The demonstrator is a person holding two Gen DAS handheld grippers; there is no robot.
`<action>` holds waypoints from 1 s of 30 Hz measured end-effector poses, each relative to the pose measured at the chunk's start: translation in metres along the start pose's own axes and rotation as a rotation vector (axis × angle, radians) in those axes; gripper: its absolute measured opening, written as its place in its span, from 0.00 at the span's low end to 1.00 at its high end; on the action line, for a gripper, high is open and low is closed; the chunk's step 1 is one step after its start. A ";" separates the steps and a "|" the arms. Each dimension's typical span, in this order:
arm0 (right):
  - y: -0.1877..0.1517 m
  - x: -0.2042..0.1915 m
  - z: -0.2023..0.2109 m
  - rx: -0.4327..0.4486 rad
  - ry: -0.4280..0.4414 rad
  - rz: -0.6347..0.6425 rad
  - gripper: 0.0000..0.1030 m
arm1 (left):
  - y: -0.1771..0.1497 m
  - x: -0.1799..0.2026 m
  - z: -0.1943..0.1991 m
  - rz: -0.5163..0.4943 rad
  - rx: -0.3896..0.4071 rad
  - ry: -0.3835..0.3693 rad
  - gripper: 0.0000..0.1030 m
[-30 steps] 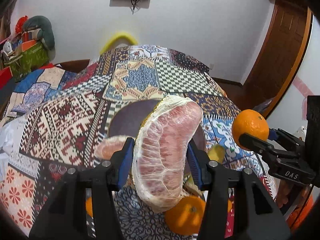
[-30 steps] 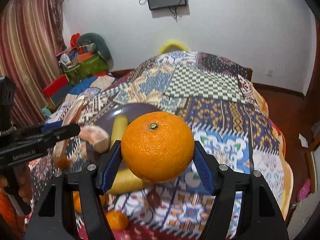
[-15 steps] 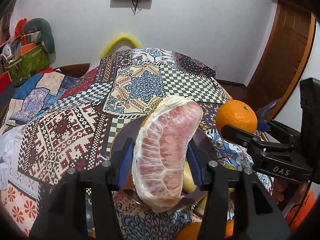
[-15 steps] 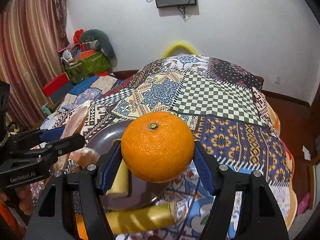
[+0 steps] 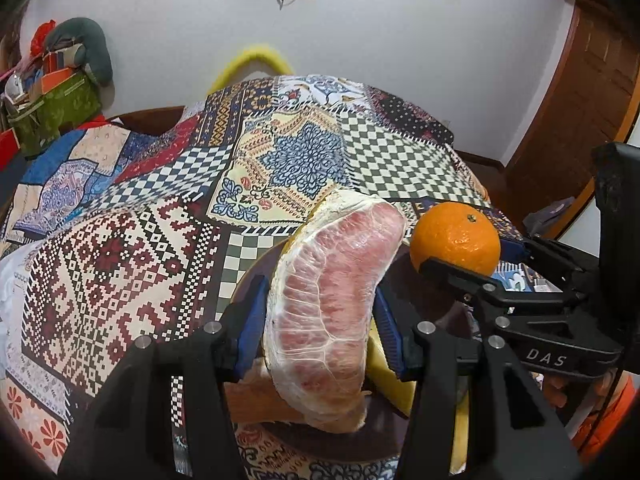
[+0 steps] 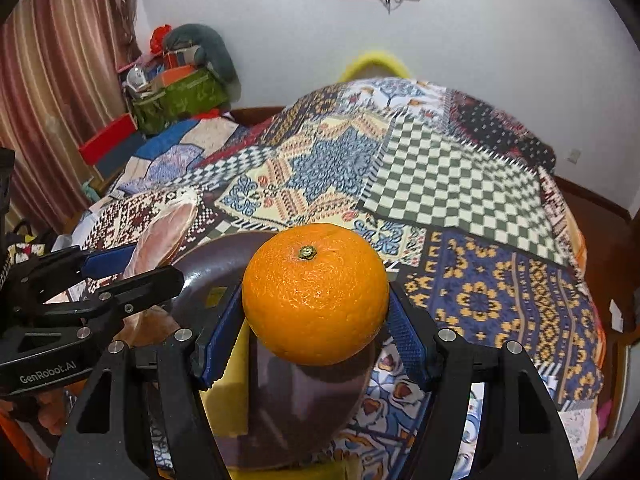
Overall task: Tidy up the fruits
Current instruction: 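Carry the pomelo segment with the left tool while the right tool lowers the orange onto the plate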
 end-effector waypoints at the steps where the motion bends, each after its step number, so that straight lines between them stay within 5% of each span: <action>1: 0.000 0.000 -0.004 -0.013 0.004 -0.003 0.64 | 0.000 -0.002 -0.003 0.005 -0.008 -0.001 0.49; 18: -0.014 -0.004 -0.030 -0.133 0.033 0.031 0.66 | -0.004 -0.011 -0.023 0.054 -0.062 -0.009 0.50; 30: -0.005 0.007 0.017 -0.027 0.016 -0.029 0.66 | -0.003 0.007 0.013 0.039 -0.014 -0.030 0.50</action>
Point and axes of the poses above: each gripper's, at about its wrist camera, not at the fingertips, and z roughly against the way its jaws point, x to its right, y to its top, the point moved 7 cm from there along -z, roughly the way its jaws point, and after that the axes turned 11 degrees about -y, right-handed, at the moved point
